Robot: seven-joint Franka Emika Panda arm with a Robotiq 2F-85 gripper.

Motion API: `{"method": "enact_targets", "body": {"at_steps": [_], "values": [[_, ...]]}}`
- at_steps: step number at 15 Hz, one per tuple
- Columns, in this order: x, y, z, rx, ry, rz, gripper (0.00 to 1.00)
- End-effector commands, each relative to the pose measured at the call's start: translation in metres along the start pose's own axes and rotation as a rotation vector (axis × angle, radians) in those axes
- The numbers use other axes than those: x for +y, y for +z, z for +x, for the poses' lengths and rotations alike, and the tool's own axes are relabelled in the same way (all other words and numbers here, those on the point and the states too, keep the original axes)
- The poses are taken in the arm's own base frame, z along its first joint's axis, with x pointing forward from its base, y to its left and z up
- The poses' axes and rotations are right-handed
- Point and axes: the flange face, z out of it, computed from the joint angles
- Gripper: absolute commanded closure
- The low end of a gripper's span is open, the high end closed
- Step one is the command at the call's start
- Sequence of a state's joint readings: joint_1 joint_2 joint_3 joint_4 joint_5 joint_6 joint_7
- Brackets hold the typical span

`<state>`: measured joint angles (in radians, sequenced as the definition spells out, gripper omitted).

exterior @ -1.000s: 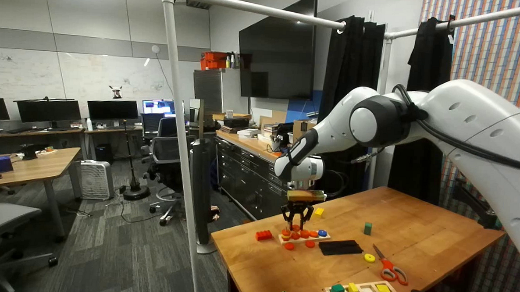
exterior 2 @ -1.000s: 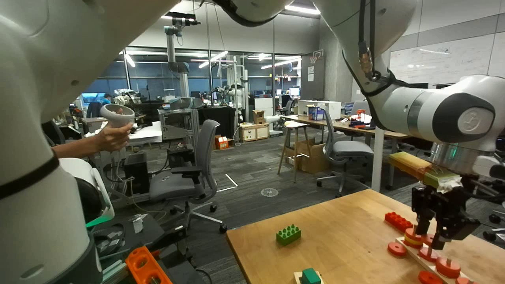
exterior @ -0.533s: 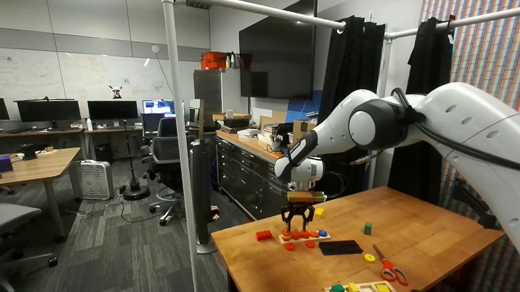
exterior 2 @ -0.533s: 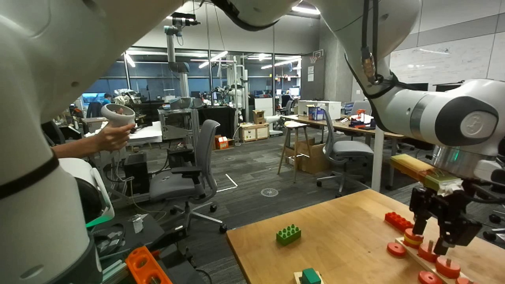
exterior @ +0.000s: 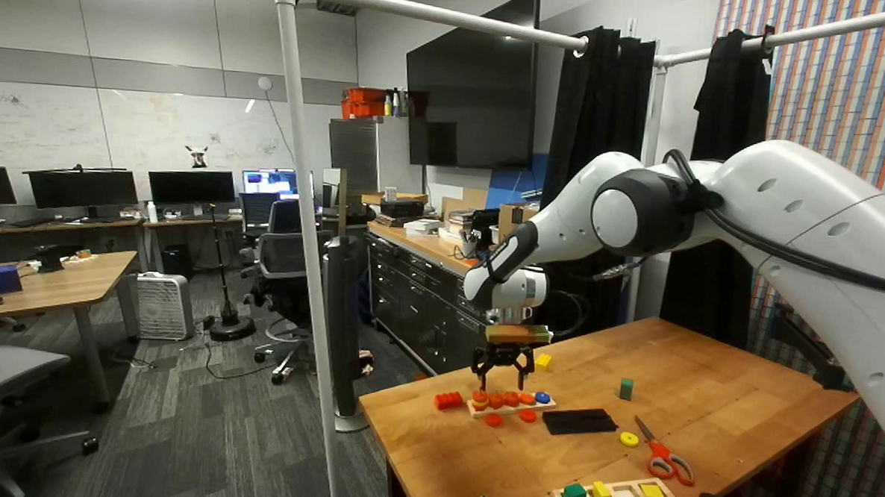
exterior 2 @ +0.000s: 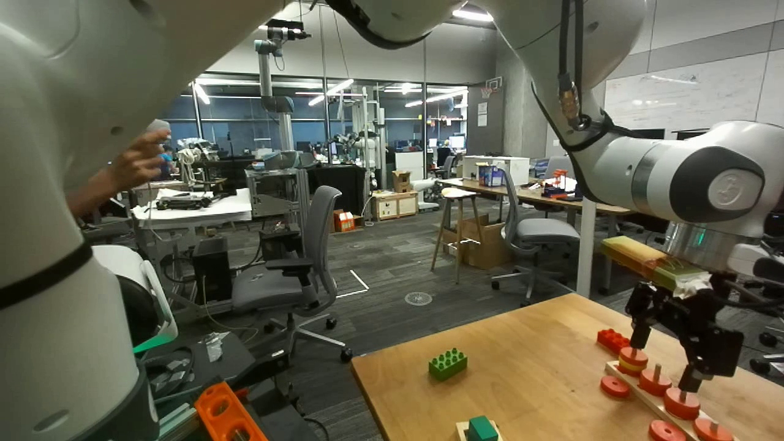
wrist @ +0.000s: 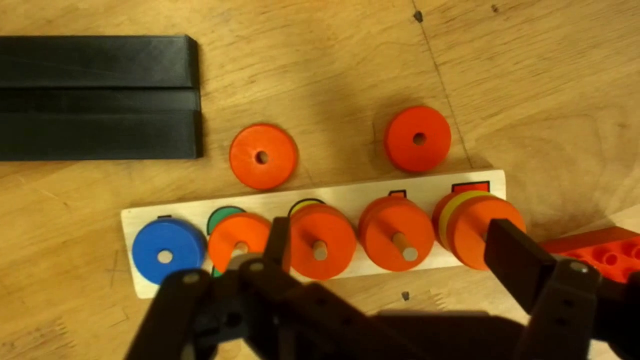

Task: Stack the orange circle on the wooden object.

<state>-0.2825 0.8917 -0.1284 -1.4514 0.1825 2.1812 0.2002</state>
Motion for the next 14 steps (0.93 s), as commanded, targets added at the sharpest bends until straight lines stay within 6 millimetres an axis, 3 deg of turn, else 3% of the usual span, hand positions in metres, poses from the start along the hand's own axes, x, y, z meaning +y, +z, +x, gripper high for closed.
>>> {"method": "enact_targets", "body": {"at_steps": [1,4,8,11,14], "values": [[-0.036,-0.026,-0.025,0.018,-0.056,-0.054,0.00],[-0.075,-0.045,-0.063,0.027,-0.140,-0.101,0.00],[-0.117,-0.081,-0.129,0.059,-0.268,-0.139,0.00],[-0.134,-0.112,-0.178,0.097,-0.351,-0.158,0.00],[-0.136,-0.144,-0.226,0.114,-0.385,-0.151,0.00]]}}
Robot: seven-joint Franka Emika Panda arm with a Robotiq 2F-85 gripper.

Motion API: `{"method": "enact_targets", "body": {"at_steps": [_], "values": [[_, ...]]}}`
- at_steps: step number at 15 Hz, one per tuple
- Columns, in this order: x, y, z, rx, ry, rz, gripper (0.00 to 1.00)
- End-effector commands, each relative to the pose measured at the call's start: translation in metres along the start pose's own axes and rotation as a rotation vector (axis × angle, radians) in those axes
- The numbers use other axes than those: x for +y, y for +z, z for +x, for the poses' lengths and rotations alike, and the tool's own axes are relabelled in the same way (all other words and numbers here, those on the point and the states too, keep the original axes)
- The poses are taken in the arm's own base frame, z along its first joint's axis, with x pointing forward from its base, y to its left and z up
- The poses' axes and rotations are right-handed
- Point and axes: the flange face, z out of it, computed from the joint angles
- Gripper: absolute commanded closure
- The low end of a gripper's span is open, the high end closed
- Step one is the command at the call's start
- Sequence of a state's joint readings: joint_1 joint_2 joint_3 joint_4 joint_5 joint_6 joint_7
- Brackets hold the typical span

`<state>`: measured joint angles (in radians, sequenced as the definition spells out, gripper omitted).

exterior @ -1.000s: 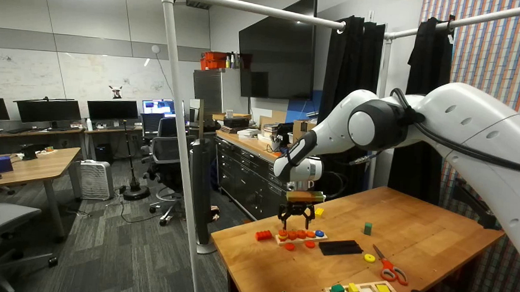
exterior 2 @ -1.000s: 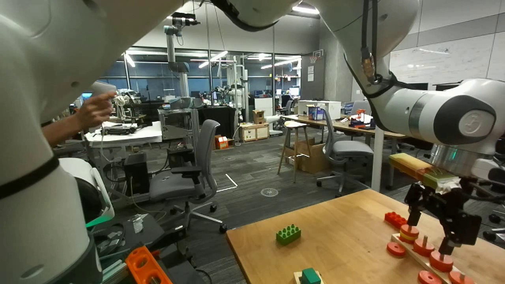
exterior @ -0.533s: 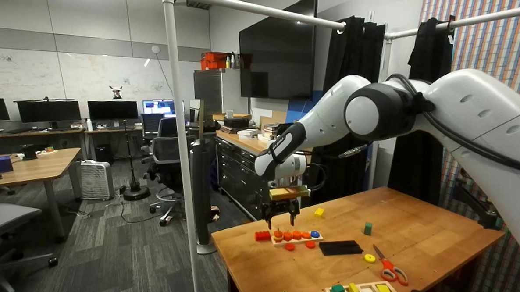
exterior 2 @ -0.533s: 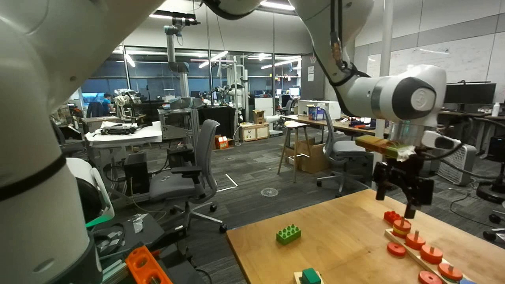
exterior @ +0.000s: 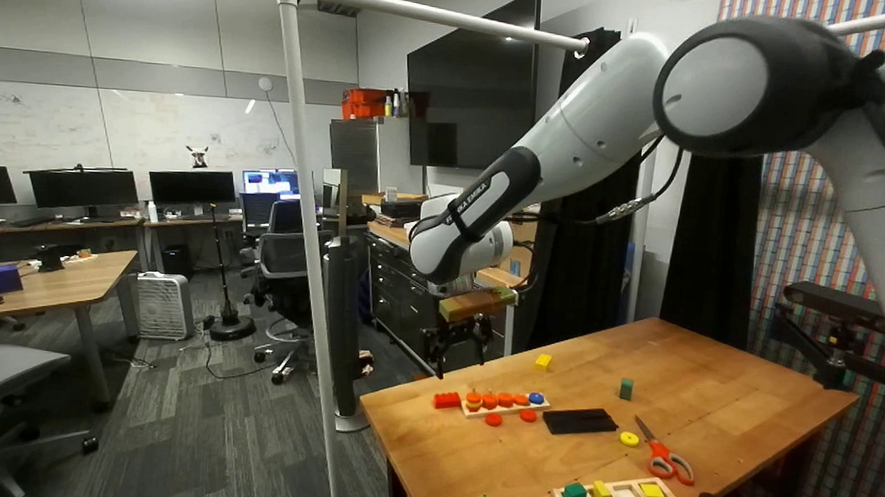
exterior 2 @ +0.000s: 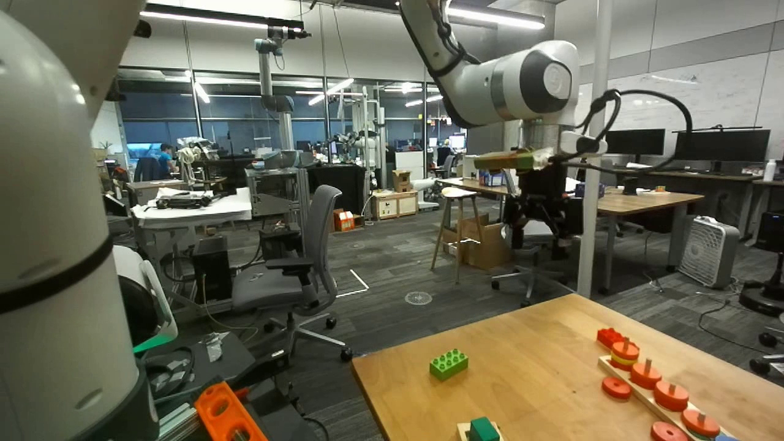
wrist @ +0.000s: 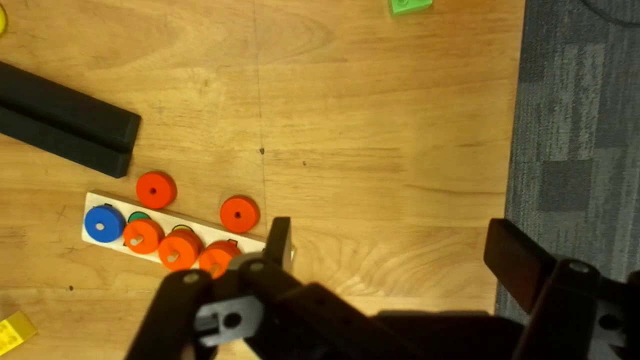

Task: Stack the orange circle on the wooden object.

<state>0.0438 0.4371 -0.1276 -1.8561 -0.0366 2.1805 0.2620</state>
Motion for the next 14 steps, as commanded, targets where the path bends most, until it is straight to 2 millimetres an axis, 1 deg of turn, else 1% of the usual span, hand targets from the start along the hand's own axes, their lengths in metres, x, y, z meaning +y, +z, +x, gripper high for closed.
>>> {"method": "enact_targets", "body": {"at_steps": [1,2,5,7,14], "values": [[-0.005,-0.049,-0.065,0.025,-0.027,0.009,0.00],[-0.007,-0.060,-0.081,0.028,-0.029,0.012,0.00],[-0.005,-0.091,-0.128,0.025,-0.032,0.038,0.00],[0.001,-0.108,-0.160,0.028,-0.025,0.046,0.00],[0.038,-0.164,-0.274,-0.047,-0.087,0.133,0.00]]}}
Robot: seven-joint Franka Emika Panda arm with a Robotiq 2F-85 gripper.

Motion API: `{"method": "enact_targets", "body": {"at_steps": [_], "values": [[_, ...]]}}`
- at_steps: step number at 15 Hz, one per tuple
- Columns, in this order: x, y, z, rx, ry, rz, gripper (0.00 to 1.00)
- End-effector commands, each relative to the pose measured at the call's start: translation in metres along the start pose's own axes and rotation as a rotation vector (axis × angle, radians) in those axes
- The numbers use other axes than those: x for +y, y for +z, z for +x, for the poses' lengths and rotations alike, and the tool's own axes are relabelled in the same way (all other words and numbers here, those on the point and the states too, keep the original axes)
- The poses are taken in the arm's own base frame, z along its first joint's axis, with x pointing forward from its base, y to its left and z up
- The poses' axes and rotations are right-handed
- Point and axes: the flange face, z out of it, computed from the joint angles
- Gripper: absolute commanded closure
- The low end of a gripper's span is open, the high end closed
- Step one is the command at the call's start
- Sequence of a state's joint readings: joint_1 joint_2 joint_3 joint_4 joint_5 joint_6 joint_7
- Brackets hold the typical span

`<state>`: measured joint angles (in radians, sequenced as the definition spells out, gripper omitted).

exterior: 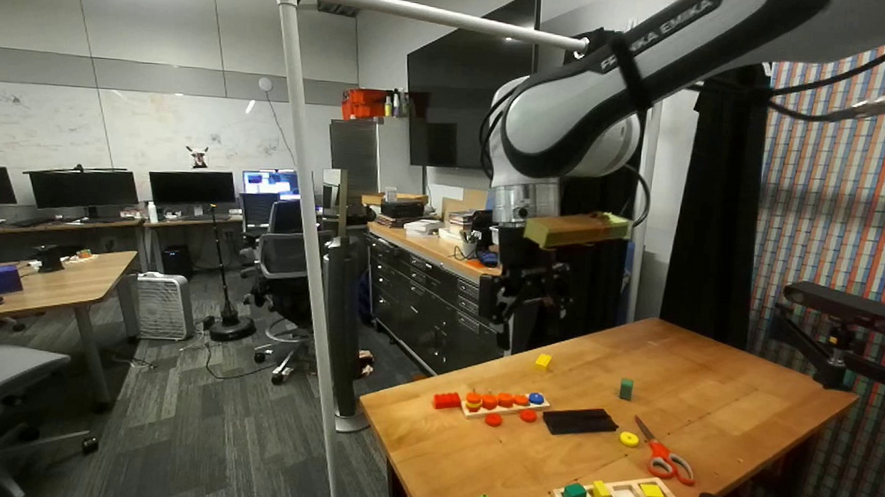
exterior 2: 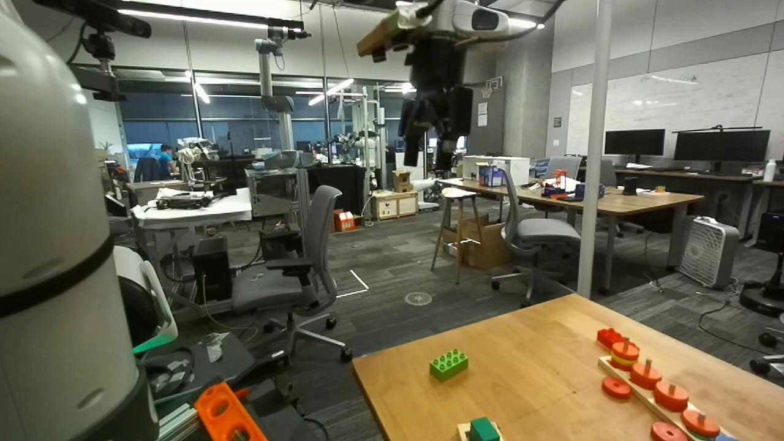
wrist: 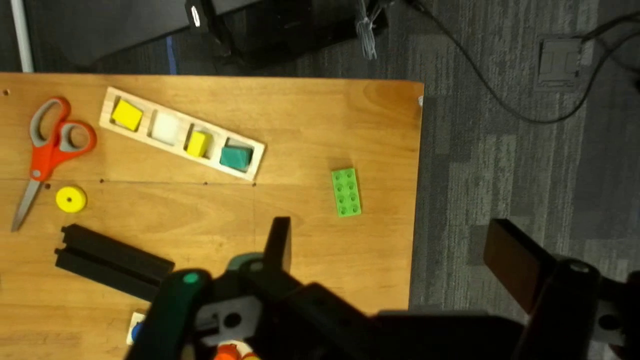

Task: Stack the orange circle on the wooden object.

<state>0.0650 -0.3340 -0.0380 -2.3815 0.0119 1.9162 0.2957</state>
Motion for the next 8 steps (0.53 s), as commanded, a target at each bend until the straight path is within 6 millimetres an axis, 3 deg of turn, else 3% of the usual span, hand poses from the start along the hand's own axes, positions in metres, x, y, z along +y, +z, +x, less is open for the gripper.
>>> {"method": "enact_targets", "body": {"at_steps": [1,5,6,8], "values": [[0.017,-0.032,-0.073,-0.017,-0.053,0.053,0.00],[0.019,-0.064,-0.140,-0.043,-0.103,0.050,0.00],[0.017,-0.055,-0.108,-0.070,-0.085,0.032,0.00],[0.019,-0.067,-0.132,-0.047,-0.099,0.030,0.00]]}}
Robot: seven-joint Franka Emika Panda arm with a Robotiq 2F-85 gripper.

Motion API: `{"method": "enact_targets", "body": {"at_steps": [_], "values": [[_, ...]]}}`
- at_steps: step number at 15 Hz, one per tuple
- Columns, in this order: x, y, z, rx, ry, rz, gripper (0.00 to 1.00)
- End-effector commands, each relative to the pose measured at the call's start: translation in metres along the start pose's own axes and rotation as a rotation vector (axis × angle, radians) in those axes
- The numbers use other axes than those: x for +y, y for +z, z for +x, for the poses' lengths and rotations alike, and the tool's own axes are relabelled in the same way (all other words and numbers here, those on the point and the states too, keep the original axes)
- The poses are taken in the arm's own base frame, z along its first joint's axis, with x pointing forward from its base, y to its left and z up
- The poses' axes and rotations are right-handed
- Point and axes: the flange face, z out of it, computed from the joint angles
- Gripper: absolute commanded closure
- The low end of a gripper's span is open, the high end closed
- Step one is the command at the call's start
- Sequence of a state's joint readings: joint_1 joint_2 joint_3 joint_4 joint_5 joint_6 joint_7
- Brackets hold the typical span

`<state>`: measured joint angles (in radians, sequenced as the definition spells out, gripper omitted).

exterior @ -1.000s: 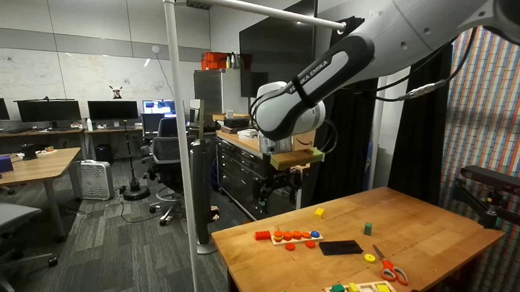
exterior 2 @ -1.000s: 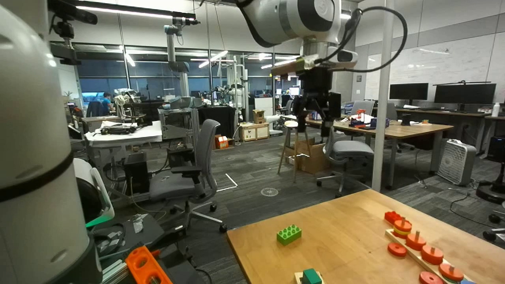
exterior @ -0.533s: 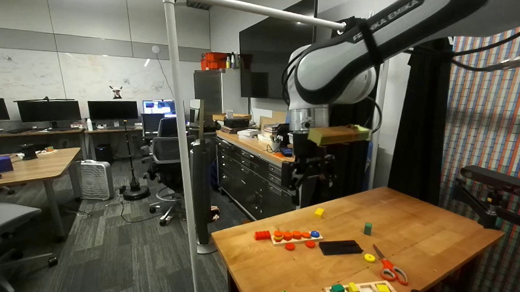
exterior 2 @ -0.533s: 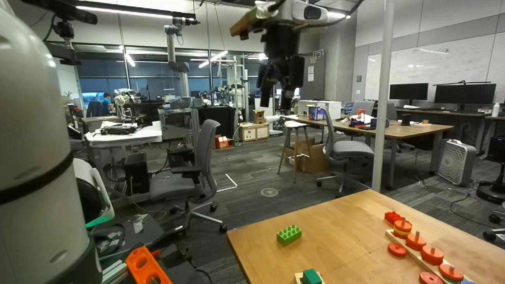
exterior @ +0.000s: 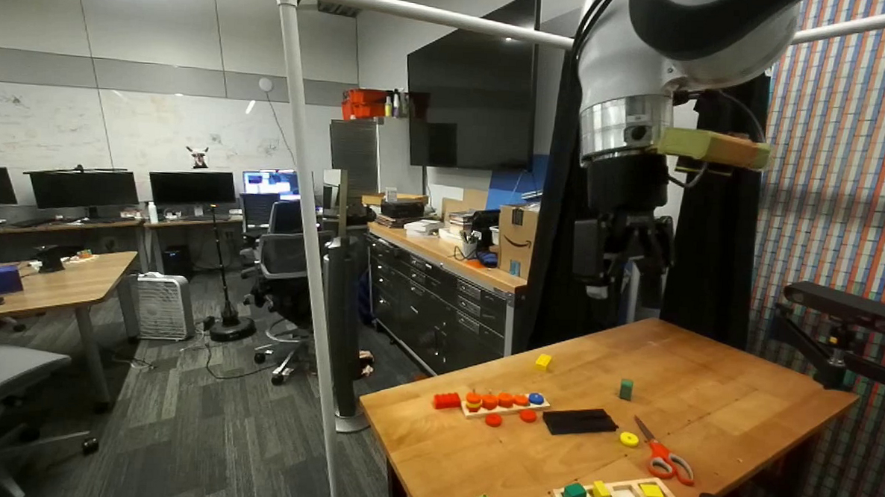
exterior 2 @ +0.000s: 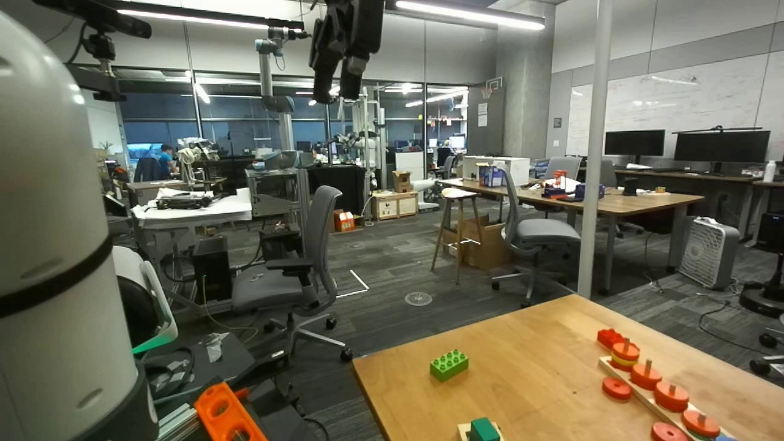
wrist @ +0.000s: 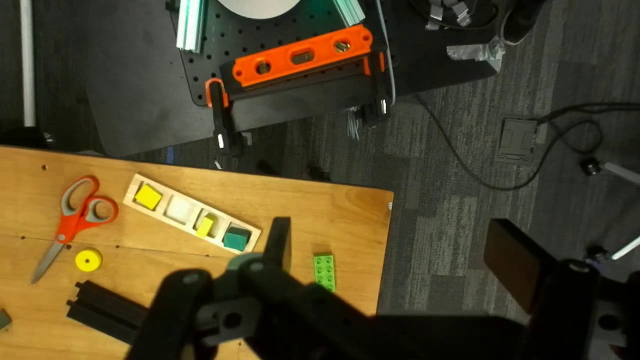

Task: Stack the orange circle on the wooden object.

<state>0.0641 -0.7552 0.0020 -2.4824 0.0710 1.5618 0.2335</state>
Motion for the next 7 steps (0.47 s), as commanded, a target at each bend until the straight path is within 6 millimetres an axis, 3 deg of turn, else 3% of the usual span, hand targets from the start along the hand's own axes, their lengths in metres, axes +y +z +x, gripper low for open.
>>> {"method": "enact_targets", "body": {"at_steps": [1,7], "values": [[0.0001,-0.0014,-0.0051,0.008,-0.003,-0.001,0.00],[0.0005,0.0054,-0.0060,-0.005,-0.002,-0.004,0.00]]}}
